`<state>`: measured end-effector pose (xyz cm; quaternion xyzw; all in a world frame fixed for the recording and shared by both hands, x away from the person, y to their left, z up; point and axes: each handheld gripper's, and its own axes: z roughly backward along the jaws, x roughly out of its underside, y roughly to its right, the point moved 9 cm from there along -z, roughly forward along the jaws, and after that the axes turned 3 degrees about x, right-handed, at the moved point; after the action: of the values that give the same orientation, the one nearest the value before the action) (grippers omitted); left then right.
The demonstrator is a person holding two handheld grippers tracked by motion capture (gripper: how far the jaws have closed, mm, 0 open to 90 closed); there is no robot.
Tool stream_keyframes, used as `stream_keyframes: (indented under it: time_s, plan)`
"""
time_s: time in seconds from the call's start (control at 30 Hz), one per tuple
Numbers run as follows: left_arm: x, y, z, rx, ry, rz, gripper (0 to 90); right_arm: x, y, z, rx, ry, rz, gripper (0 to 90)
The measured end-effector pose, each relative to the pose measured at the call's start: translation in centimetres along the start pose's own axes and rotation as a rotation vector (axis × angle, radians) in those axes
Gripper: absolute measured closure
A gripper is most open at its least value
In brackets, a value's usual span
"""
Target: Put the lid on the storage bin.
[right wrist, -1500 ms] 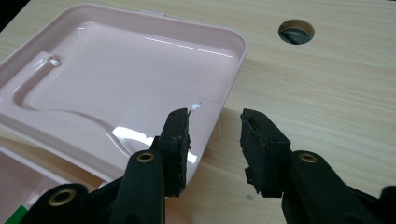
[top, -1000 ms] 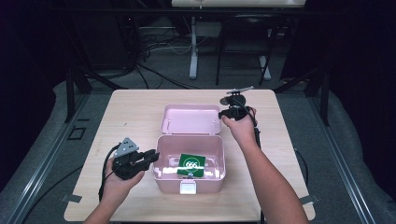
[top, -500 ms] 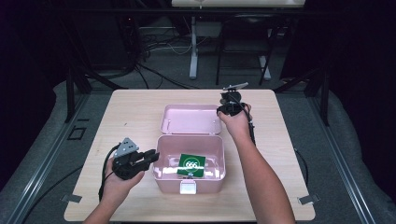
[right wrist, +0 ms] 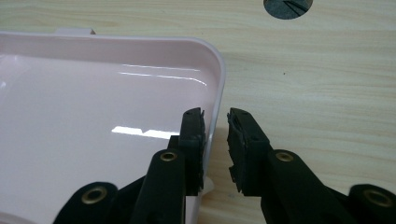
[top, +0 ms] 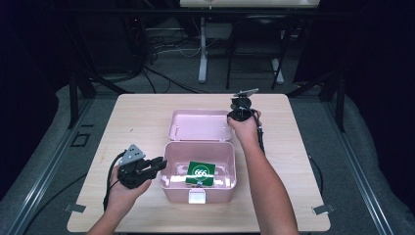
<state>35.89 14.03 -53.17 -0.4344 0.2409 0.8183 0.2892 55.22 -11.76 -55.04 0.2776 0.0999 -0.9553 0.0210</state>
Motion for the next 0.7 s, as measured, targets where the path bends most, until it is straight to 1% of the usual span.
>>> stream_keyframes:
  time_s: [0.03, 0.1, 0.17, 0.23, 0.33, 0.37, 0.47, 0.7]
  plan:
    - [0.00, 0.00, 0.00, 0.000, 0.000, 0.000, 74.8, 0.02, -0.07, -0.12, -0.001, -0.002, -0.006, 76.3]
    - [0.00, 0.00, 0.00, 0.001, 0.001, 0.001, 74.7, 0.12, -0.26, -0.35, 0.002, -0.015, -0.005, 77.4]
    - [0.01, -0.01, 0.01, 0.002, 0.001, 0.002, 74.7, 0.14, -0.53, -0.55, -0.006, -0.016, -0.001, 77.8]
    - [0.01, -0.01, 0.01, 0.003, 0.001, 0.002, 74.7, 0.19, -0.54, -0.61, 0.003, -0.021, 0.004, 77.8]
    - [0.01, -0.01, 0.01, 0.002, 0.001, 0.001, 74.7, 0.16, -0.51, -0.57, -0.002, -0.024, -0.006, 79.1]
    - [0.01, -0.01, 0.01, 0.002, 0.001, 0.002, 74.7, 0.11, -0.36, -0.47, -0.007, -0.025, -0.013, 81.4]
    - [0.01, -0.01, 0.01, 0.003, 0.000, 0.001, 74.7, 0.10, -0.31, -0.40, -0.014, -0.029, -0.027, 82.5]
    - [0.01, -0.02, 0.01, 0.003, -0.001, 0.000, 74.8, 0.02, -0.33, -0.32, 0.002, -0.031, -0.024, 83.5]
